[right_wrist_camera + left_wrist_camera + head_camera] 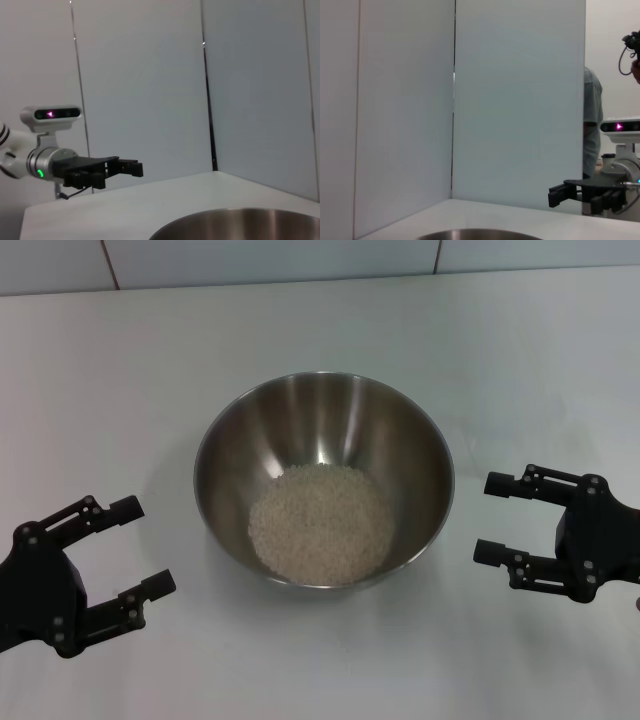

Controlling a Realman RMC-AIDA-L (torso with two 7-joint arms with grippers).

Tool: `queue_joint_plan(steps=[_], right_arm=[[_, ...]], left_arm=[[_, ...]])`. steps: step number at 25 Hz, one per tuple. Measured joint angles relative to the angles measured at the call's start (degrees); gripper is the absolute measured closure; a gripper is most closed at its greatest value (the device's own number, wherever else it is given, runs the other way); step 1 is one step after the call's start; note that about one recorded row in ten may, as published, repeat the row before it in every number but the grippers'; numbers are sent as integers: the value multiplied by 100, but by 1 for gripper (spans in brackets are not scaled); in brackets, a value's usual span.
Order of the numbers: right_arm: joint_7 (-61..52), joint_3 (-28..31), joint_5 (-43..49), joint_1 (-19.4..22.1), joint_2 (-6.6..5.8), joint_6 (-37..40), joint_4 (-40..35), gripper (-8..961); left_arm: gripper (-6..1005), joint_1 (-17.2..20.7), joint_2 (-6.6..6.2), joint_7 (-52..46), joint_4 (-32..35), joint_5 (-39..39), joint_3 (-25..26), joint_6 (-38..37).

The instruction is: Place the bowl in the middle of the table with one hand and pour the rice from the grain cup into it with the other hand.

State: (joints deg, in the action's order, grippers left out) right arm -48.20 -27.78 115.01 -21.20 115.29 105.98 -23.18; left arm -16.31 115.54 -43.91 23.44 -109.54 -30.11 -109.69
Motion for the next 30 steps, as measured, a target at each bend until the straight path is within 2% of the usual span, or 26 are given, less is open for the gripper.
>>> queue_joint_plan(steps=[9,17,25,30], right_arm=[[-213,0,163,-50,-4,1,-362,234],[-608,0,321,-75,77,1,-1099,232],[-874,1,410,-124,90,-4,-1477,232],[-947,1,412,-131,101,-6,-1653,233]], left_arm=[[227,-46,10,-265,249,-191,1,16],[227,-99,27,-894,876,-235,-116,48],[227,-214,0,-1206,1077,-368,-210,115],[227,-284,31,-1424,1349,-527,-212,114]])
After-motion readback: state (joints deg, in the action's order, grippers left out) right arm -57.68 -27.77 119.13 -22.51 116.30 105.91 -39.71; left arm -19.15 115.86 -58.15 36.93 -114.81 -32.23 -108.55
